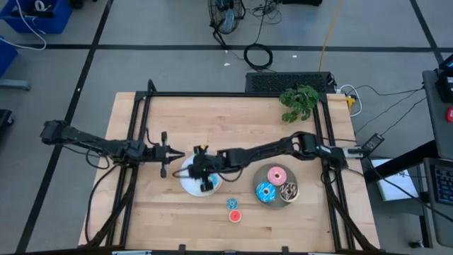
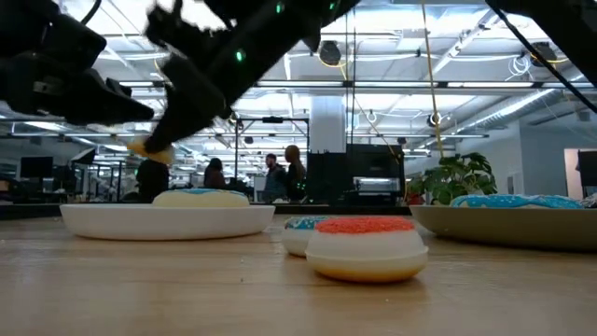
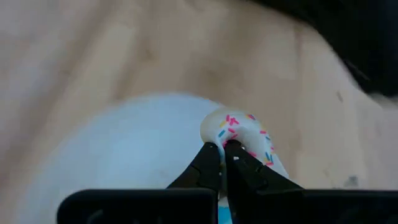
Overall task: Pick & Place donuts
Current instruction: Put the small white donut on the white plate
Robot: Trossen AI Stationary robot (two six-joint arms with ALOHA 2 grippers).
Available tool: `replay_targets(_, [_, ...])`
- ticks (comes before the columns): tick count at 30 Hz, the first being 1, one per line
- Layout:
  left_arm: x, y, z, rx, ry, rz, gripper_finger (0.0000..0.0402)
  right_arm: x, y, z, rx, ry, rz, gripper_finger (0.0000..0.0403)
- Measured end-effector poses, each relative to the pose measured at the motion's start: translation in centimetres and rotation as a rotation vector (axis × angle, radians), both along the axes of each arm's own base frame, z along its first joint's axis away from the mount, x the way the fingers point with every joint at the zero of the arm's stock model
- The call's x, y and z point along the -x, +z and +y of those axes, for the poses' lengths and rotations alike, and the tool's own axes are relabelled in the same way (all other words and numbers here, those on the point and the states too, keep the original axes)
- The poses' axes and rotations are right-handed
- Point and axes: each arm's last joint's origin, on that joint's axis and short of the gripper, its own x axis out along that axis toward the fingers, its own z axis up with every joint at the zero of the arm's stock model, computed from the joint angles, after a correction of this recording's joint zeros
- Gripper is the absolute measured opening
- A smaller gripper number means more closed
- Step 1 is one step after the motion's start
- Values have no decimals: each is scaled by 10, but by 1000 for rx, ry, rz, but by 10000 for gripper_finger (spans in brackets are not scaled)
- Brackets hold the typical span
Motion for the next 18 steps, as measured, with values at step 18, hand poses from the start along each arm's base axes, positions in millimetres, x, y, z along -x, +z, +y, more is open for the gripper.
replay_targets(18, [4,5,-14,-42,27,-48,31,-8,-21,3,-102,86,-5,2])
